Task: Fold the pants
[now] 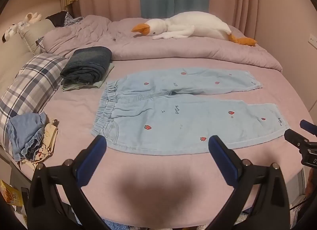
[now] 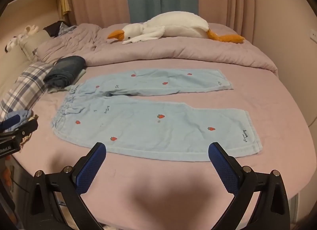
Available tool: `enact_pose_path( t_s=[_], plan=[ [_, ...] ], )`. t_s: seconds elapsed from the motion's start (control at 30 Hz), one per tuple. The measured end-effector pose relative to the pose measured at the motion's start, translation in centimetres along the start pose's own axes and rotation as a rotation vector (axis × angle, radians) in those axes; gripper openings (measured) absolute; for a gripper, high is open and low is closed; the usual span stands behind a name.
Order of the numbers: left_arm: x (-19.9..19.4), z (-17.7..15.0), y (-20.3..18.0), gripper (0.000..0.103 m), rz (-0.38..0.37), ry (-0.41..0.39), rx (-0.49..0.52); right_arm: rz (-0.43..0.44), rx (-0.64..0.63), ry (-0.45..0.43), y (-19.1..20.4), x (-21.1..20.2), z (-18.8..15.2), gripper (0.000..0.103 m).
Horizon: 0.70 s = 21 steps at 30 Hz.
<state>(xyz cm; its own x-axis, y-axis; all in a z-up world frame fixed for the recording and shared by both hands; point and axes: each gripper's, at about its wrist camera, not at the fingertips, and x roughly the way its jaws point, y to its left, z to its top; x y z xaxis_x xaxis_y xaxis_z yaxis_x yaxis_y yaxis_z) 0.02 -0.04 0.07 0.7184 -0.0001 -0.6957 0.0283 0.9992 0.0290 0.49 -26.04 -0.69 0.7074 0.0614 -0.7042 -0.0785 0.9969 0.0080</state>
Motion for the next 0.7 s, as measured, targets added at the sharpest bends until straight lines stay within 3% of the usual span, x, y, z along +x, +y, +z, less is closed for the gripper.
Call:
enact_pose_path(
  t_s=[0.7],
  plan=[
    [-0.14,0.18,0.30,0.103,0.005,0.000,0.003,-0.007,0.013,-0.006,-0.46,-0.39,0.13,0.102]
  ],
)
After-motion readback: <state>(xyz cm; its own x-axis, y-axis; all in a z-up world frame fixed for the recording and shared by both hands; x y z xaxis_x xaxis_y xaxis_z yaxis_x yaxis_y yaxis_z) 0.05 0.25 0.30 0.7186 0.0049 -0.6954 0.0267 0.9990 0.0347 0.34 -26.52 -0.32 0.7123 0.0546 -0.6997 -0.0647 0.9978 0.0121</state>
